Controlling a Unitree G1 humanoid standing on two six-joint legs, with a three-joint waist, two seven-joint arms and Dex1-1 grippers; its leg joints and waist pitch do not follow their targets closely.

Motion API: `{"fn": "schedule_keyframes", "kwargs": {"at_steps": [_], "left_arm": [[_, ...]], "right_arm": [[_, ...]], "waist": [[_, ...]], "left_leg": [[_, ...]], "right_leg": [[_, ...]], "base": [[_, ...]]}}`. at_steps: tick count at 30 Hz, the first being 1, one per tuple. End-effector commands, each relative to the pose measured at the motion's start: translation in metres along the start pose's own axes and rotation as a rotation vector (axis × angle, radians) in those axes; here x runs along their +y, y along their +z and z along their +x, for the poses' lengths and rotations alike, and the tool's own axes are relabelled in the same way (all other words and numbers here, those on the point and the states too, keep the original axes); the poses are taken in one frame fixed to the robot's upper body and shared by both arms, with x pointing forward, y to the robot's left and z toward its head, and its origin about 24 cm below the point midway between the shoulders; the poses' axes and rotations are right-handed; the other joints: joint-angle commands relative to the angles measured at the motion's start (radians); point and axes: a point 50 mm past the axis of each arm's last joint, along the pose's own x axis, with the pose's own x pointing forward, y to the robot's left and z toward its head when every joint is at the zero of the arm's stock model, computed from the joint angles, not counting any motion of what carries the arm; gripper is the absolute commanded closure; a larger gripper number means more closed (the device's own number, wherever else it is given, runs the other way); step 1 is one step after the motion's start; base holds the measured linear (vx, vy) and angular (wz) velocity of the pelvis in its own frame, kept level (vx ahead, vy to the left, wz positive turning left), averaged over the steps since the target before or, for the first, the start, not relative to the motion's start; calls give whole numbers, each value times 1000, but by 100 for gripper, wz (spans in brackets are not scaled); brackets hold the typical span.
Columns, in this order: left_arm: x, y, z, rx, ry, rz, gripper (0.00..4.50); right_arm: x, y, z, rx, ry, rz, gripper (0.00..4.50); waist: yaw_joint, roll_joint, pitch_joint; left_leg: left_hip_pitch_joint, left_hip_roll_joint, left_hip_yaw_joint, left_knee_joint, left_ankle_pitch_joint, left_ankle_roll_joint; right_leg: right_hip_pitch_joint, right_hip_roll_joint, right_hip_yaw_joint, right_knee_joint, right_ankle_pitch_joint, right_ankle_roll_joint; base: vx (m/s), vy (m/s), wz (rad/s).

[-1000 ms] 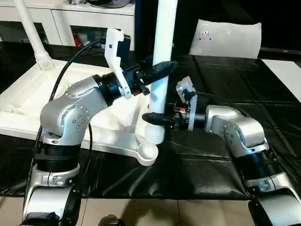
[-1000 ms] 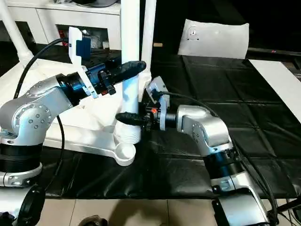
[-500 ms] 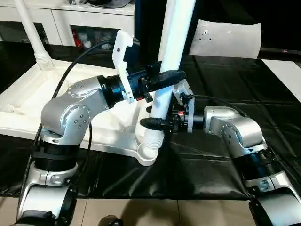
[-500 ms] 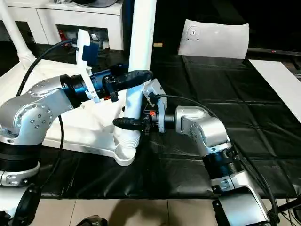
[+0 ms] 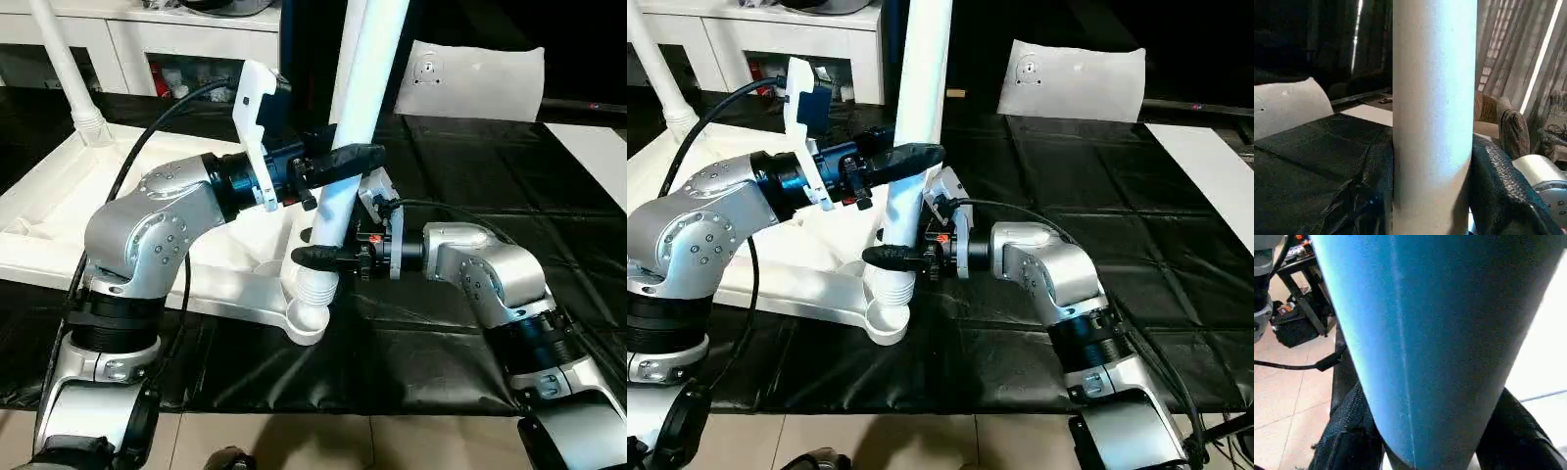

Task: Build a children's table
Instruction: Pick table leg

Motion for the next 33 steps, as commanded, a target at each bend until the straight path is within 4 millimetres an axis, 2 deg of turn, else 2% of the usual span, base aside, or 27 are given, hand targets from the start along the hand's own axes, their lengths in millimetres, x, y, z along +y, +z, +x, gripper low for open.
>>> {"fn": "schedule_keyframes", "kwargs": {"at_steps": [1, 10, 14, 19, 21, 23, 24, 33], "left_arm": [[-4, 10, 5, -19, -40, 37, 276], [-4, 11, 4, -23, -44, 41, 276], [-4, 12, 5, -27, -39, 42, 276], [-3, 12, 5, -31, -35, 43, 276], [-3, 12, 5, -32, -34, 44, 276], [-2, 13, 4, -36, -30, 42, 276], [-2, 13, 4, -36, -30, 42, 276], [-2, 14, 1, -25, -33, 46, 276]], "right_arm": [[-2, -2, -1, 12, -8, 35, 246], [2, -4, -1, 13, 33, 61, 257], [2, -5, 0, 13, 29, 64, 259], [1, -5, 0, 13, 23, 63, 259], [1, -4, 0, 5, 26, 76, 203], [1, -2, -1, -16, 32, 82, 186], [1, -2, -1, -16, 32, 82, 178], [-1, -1, 1, -24, 11, 77, 171]], "waist": [[1, 1, -70], [1, 2, -71], [1, -2, -70], [1, 1, -70], [1, 0, -71], [2, 4, -71], [2, 2, -71], [2, 3, -71]], "left_leg": [[22, 29, -2, -63, -112, -20], [22, 30, -3, -63, -109, -20], [21, 30, -2, -63, -111, -19], [22, 30, -3, -64, -112, -21], [22, 29, -2, -63, -109, -20], [22, 30, -3, -63, -108, -20], [22, 30, -2, -63, -110, -21], [23, 30, -3, -64, -115, -26]], "right_leg": [[44, -74, 33, -72, -25, -205], [44, -75, 33, -71, -18, -205], [45, -75, 33, -71, -20, -207], [44, -75, 32, -71, -28, -204], [44, -75, 33, -71, -22, -205], [44, -75, 32, -70, -18, -208], [44, -74, 32, -70, -14, -208], [43, -76, 32, -71, -23, -206]], "base": [[0, 0, 0], [0, 0, 0], [0, 0, 0], [0, 0, 0], [0, 0, 0], [0, 0, 0], [0, 0, 0], [0, 0, 0]]}}
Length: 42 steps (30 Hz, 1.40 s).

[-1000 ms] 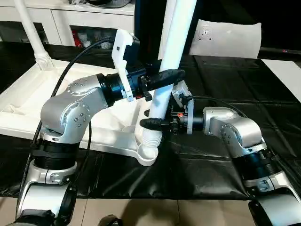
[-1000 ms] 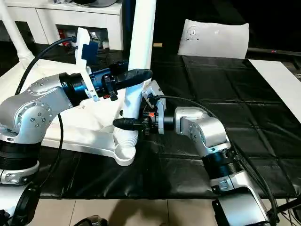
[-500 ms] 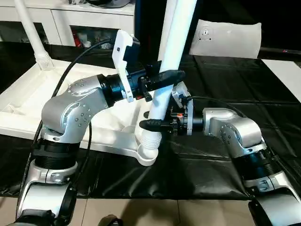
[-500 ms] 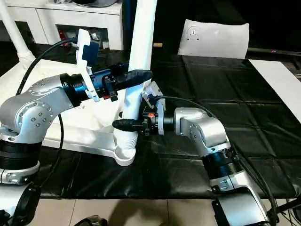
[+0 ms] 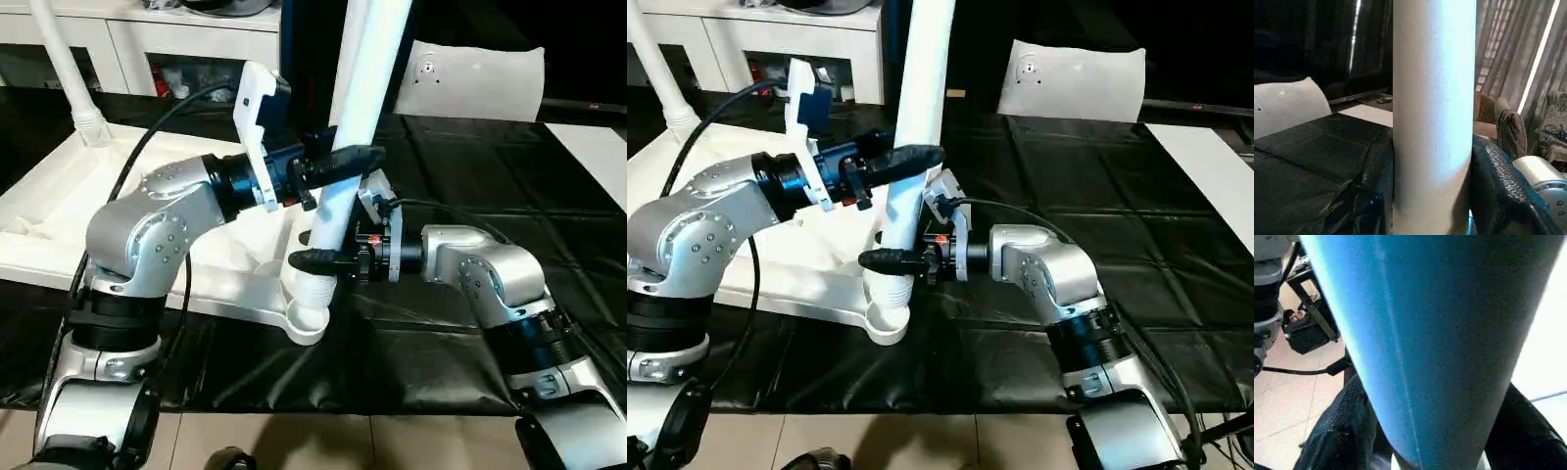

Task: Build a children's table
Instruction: Pick table leg

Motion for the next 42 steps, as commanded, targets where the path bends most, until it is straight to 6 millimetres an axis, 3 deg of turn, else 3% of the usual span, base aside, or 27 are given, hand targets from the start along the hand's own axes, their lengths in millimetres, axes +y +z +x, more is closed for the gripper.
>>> {"fn": "schedule_keyframes", "kwargs": {"at_steps": [1, 9, 10, 13, 15, 23, 28, 29, 30, 37, 42], "left_arm": [[-4, 13, 2, -26, -27, 51, 276], [-6, 16, 3, -47, -44, 32, 276], [-7, 17, 3, -49, -46, 30, 276], [-6, 16, 3, -45, -44, 29, 276], [-6, 16, 3, -44, -43, 29, 276], [-5, 16, 1, -43, -21, 18, 276], [-1, 15, 0, -41, 30, 7, 276], [-2, 17, 1, -64, 21, -11, 276], [-4, 18, 1, -71, 11, -9, 221], [-22, 18, 10, -101, -68, -41, 169], [-27, 14, 15, -94, -64, -37, 115]], "right_arm": [[-2, 1, -3, -15, -8, 14, 171], [-2, -1, -1, -17, -11, 22, 171], [-3, -1, -1, -20, -21, 22, 197], [-6, -1, 0, -27, -42, 24, 203], [-6, -1, 0, -29, -40, 24, 233], [-5, 1, -1, -52, -29, 13, 247], [-5, 7, 0, -109, -59, 13, 250], [-6, 13, 1, -202, -101, -28, 251], [-7, 14, 1, -224, -123, -44, 252], [-11, 7, 4, -173, -193, -14, 255], [-13, 3, 12, -203, -231, -7, 256]], "waist": [[2, 3, -70], [1, 3, -71], [1, 3, -70], [2, 3, -70], [2, 4, -70], [2, 3, -70], [0, 8, -70], [1, 12, -71], [1, 15, -72], [2, 12, -71], [-2, 17, -70]], "left_leg": [[22, 30, -3, -64, -116, -27], [22, 29, -3, -64, -114, -29], [22, 29, -3, -64, -115, -29], [22, 29, -2, -64, -122, -31], [22, 30, -3, -65, -121, -31], [23, 30, -3, -66, -126, -33], [23, 29, -3, -65, -128, -38], [22, 30, -4, -65, -127, -40], [22, 30, -4, -65, -131, -45], [23, 29, -4, -67, -135, -49], [23, 28, -5, -68, -148, -52]], "right_leg": [[44, -75, 32, -71, -22, -207], [44, -75, 32, -70, -17, -208], [43, -75, 32, -70, -17, -209], [43, -76, 32, -71, -23, -212], [44, -76, 33, -71, -23, -208], [43, -76, 32, -72, -33, -203], [42, -74, 32, -71, -20, -207], [42, -76, 33, -70, -15, -208], [40, -78, 33, -70, -13, -210], [44, -73, 32, -69, 5, -213], [42, -73, 33, -73, -21, -201]], "base": [[0, 0, 0], [0, 0, 0], [0, 0, 0], [0, 0, 0], [0, 0, 0], [0, 0, 0], [0, 0, 0], [0, 0, 0], [0, 0, 0], [0, 0, 0], [0, 0, 0]]}}
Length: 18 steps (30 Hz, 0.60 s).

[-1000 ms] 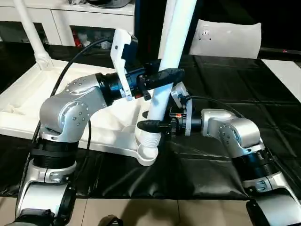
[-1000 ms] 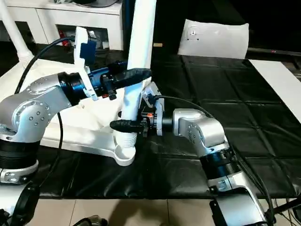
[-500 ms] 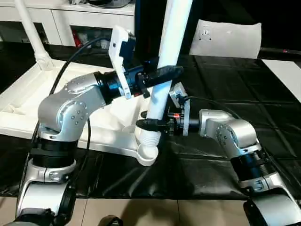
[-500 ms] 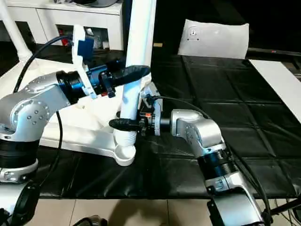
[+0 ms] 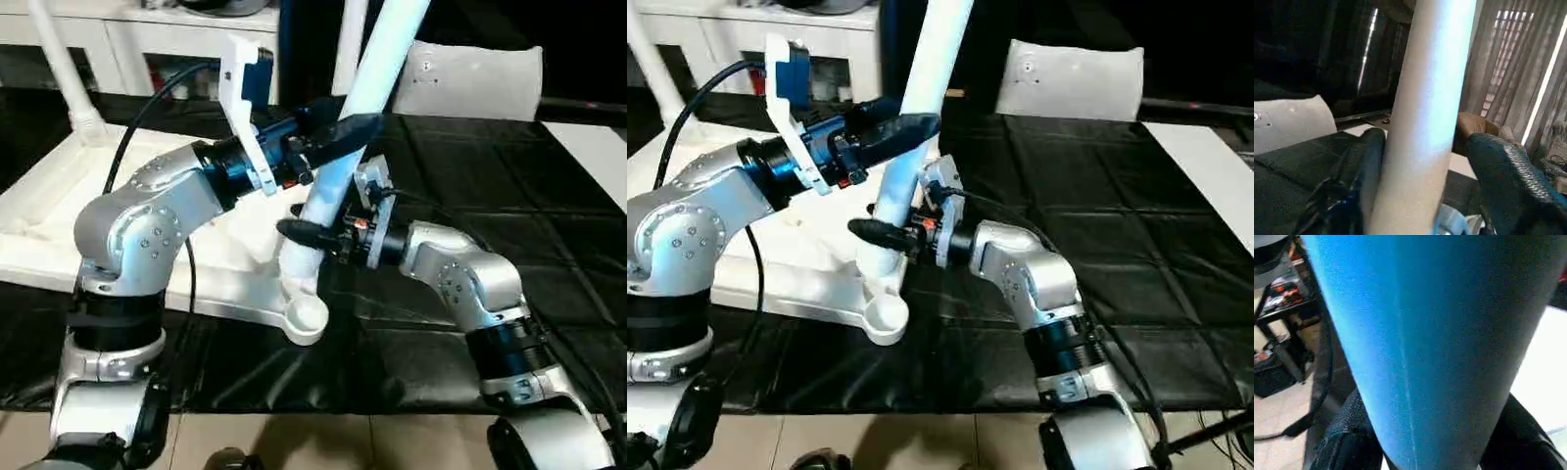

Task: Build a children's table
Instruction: Pick table leg

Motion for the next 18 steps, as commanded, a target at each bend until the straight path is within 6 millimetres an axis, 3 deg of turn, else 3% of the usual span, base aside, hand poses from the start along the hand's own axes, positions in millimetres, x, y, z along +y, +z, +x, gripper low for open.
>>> {"fn": "schedule_keyframes", "kwargs": {"at_steps": [1, 6, 8, 11, 14, 18], "left_arm": [[-18, 0, 8, -10, -101, 6, 109], [-19, 14, -4, -146, -113, -27, 71], [-19, 15, -11, -174, -104, -41, 55], [-21, 10, -26, -177, -105, -66, 28], [-20, -3, -42, -93, -92, -60, 26], [-13, -34, -67, 185, -41, 42, 26]], "right_arm": [[-9, -4, -5, -17, -85, 41, 256], [-17, -3, -6, -65, -222, 27, 256], [-21, -6, -10, -69, -271, 50, 257], [-25, -8, -18, -122, -343, 71, 259], [-23, -10, -26, -153, -380, 69, 259], [-20, -15, -36, -154, -437, 45, 259]], "waist": [[-1, 19, -70], [-2, 15, -69], [1, 17, -69], [1, 12, -67], [-4, 16, -65], [-8, 21, -65]], "left_leg": [[23, 28, -6, -68, -150, -53], [24, 27, -4, -70, -161, -66], [28, 29, -4, -71, -175, -76], [23, 26, -3, -72, -182, -76], [24, 25, -3, -75, -192, -71], [27, 27, -6, -79, -184, -66]], "right_leg": [[42, -71, 32, -73, -18, -200], [40, -70, 32, -73, -23, -206], [36, -70, 32, -74, -36, -209], [40, -69, 33, -74, -48, -192], [36, -67, 34, -81, -96, -154], [30, -63, 35, -84, -104, -114]], "base": [[0, 0, 0], [0, 0, 0], [0, 0, 0], [0, 0, 0], [0, 0, 0], [0, 0, 0]]}}
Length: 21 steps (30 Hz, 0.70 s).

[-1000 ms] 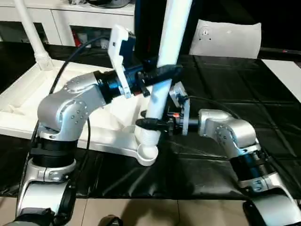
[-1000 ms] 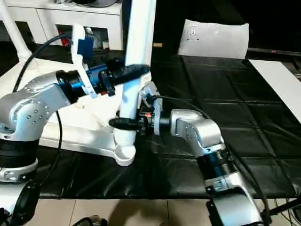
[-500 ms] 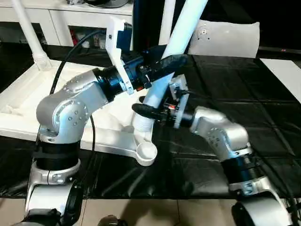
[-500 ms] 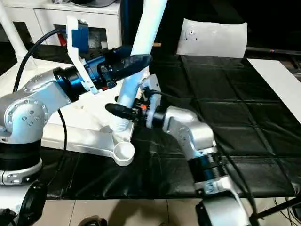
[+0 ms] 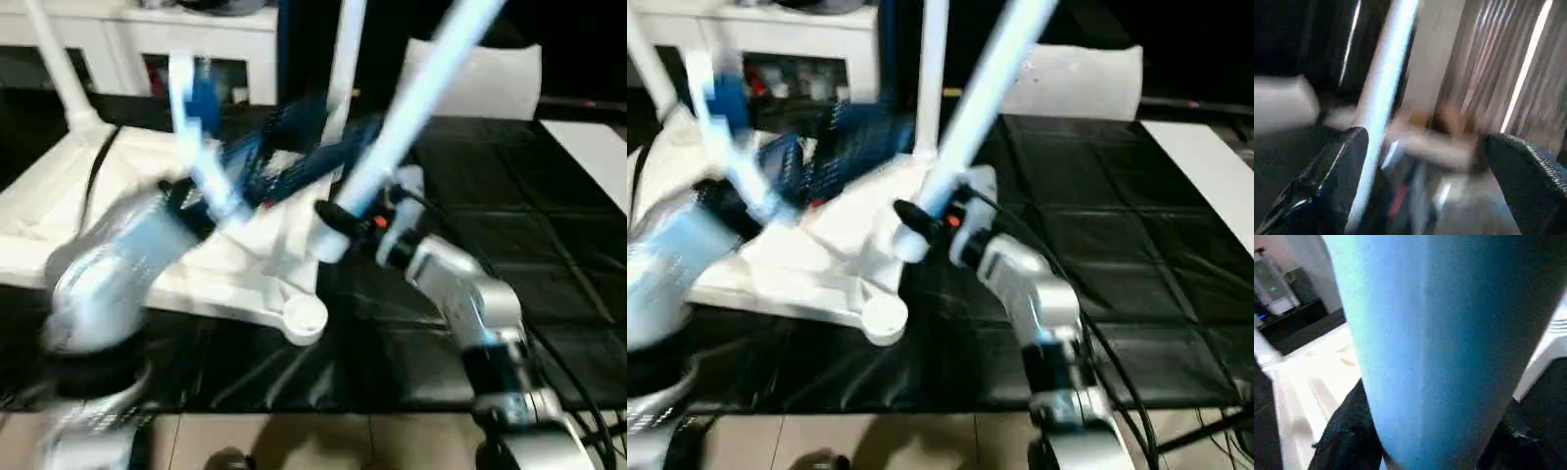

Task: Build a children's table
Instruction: Pick table leg

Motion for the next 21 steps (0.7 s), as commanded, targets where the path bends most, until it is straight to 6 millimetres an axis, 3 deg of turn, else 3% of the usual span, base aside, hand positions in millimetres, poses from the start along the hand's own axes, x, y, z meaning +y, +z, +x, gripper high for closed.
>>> {"fn": "schedule_keyframes", "kwargs": {"at_steps": [1, 4, 8, 9, 10, 12, 16, 21], "left_arm": [[2, -20, -8, 199, -9, 100, 26], [10, -44, -27, 409, -29, 168, 26], [22, -61, -44, 552, -34, 229, 26], [23, -63, -48, 571, -38, 230, 54], [25, -66, -51, 587, -50, 233, 54], [34, -81, -62, 678, -107, 246, 64], [41, -87, -66, 733, -137, 259, 98], [51, -89, -65, 745, -174, 289, 140]], "right_arm": [[-1, 7, -8, -39, -57, -49, 259], [-3, 1, -18, -19, -120, -87, 259], [-3, -6, -25, -10, -159, -134, 259], [-2, -7, -26, -7, -166, -140, 259], [-2, -10, -28, 2, -167, -129, 259], [1, -17, -35, 37, -139, -88, 259], [3, -20, -36, 61, -125, -92, 259], [7, -21, -37, 69, -105, -101, 259]], "waist": [[-1, 21, -65], [2, 27, -62], [2, 30, -60], [1, 33, -61], [1, 34, -62], [3, 32, -59], [3, 37, -64], [3, 36, -63]], "left_leg": [[25, 26, -7, -76, -180, -64], [32, 26, -4, -80, -216, -83], [31, 26, -7, -86, -252, -101], [32, 26, -8, -86, -259, -106], [33, 27, -8, -86, -269, -110], [34, 25, -8, -87, -287, -97], [33, 27, -8, -85, -262, -99], [33, 26, -7, -84, -256, -95]], "right_leg": [[33, -66, 35, -84, -107, -108], [21, -64, 37, -86, -149, -103], [19, -67, 38, -88, -171, -99], [20, -68, 38, -84, -169, -103], [20, -70, 38, -83, -164, -114], [19, -70, 40, -89, -176, -116], [21, -73, 39, -80, -118, -141], [23, -73, 38, -80, -91, -158]], "base": [[0, 0, 0], [0, 0, 0], [0, 0, 0], [0, 0, 0], [0, 0, 0], [0, 0, 0], [0, 0, 0], [0, 0, 0]]}}
